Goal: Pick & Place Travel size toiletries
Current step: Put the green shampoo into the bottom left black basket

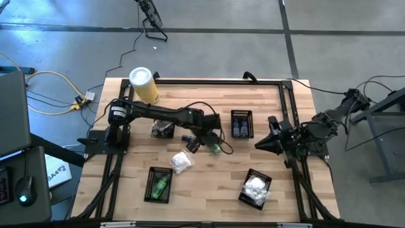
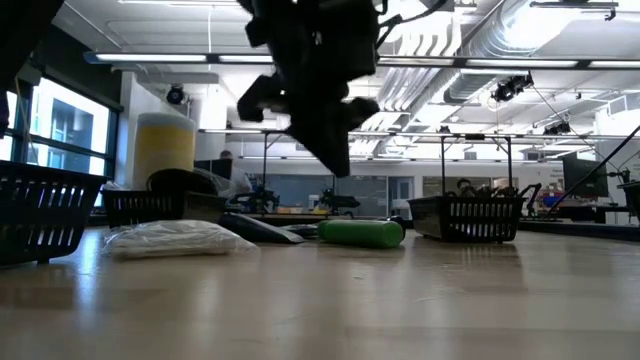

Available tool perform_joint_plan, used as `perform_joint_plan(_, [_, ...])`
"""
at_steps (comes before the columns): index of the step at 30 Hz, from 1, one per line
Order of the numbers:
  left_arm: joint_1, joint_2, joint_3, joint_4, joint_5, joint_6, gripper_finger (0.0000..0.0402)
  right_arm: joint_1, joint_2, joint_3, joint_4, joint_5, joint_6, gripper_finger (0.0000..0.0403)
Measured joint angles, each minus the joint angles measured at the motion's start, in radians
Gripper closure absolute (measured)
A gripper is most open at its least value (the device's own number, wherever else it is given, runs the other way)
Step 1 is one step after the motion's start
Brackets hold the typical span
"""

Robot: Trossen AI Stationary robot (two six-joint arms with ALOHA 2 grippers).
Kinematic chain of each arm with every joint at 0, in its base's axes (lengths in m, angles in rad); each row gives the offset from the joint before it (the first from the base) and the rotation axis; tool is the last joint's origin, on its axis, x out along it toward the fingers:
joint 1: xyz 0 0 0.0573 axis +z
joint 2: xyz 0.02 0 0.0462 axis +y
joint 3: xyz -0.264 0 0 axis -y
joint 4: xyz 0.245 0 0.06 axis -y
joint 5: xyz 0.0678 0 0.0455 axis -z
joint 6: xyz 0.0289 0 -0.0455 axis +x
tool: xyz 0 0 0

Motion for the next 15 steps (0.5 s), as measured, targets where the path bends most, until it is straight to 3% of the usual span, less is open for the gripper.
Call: perform_joint_plan(15, [-0.013, -0.088, -0.208, 0.099, 0.031, 0.071, 0.0401, -0.004, 0.000, 0.000, 0.007, 0.195, -0.025, 0.0391])
